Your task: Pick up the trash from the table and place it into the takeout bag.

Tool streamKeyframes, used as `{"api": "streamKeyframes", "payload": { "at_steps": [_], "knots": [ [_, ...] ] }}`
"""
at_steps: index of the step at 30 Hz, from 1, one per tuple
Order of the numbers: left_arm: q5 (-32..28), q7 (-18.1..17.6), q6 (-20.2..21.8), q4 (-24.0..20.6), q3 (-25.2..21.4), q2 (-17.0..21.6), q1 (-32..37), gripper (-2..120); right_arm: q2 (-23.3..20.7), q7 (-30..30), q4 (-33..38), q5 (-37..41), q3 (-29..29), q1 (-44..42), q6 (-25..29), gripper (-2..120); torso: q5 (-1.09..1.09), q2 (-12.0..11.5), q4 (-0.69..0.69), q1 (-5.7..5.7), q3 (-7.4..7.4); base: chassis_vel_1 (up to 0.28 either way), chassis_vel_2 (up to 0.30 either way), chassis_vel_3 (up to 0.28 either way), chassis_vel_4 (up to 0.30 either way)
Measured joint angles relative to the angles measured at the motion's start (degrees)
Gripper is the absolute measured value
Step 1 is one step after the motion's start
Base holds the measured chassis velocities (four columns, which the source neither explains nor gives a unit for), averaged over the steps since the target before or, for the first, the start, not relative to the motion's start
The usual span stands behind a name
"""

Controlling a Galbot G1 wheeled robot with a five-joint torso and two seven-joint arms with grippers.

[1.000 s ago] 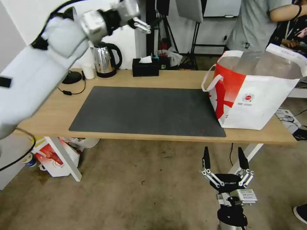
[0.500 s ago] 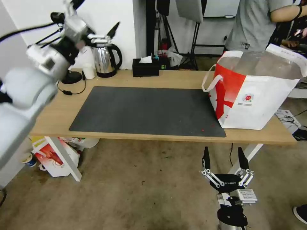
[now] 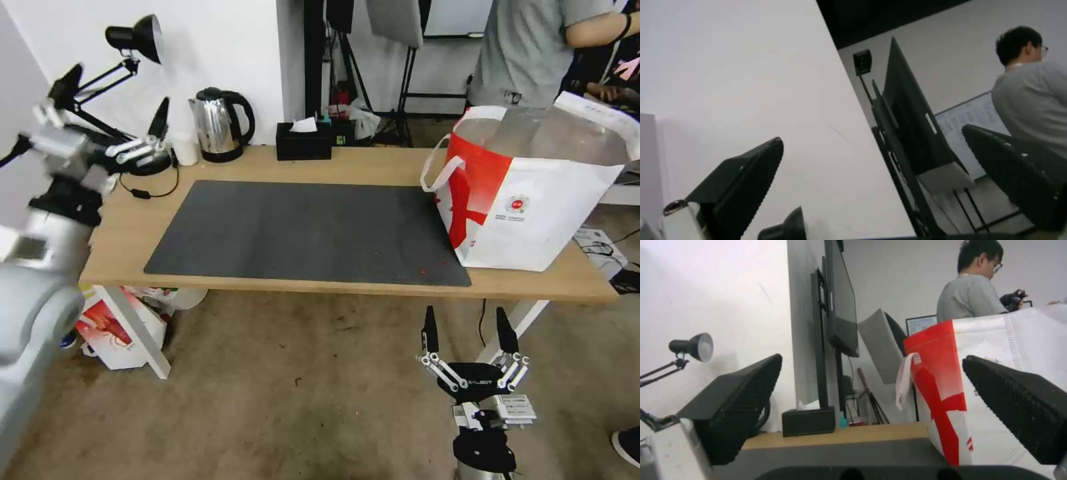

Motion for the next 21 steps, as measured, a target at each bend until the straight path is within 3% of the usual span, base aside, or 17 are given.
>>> {"api": "streamKeyframes", "payload": {
  "at_steps": [4, 5, 12, 21],
  "knots": [
    [0.3, -0.1, 0.0, -1.9, -1.1, -2.0, 2.5, 100, 0.0, 0.0, 0.0, 0.0, 0.0, 0.0, 0.0, 100, 0.01, 0.0, 0.0, 0.01, 0.0, 0.0, 0.0, 0.0, 0.0],
    [1.2, -0.2, -0.3, -3.7, -2.2, -4.3, 5.1, 100, 0.0, 0.0, 0.0, 0.0, 0.0, 0.0, 0.0, 100, 0.01, 0.0, 0.01, 0.01, 0.0, 0.0, 0.0, 0.0, 0.0],
    [2.5, -2.1, -0.9, -7.9, -3.1, -10.9, 10.6, 100, 0.0, 0.0, 0.0, 0.0, 0.0, 0.0, 0.0, 100, 0.01, 0.0, 0.01, 0.01, 0.01, 0.0, 0.0, 0.0, 0.0],
    [6.7, -5.5, -4.1, -11.2, 2.1, -19.5, 19.1, 100, 0.0, 0.0, 0.0, 0.0, 0.0, 0.0, 0.0, 100, 0.01, 0.0, 0.01, 0.01, 0.0, 0.0, 0.0, 0.0, 0.0]
  ]
}}
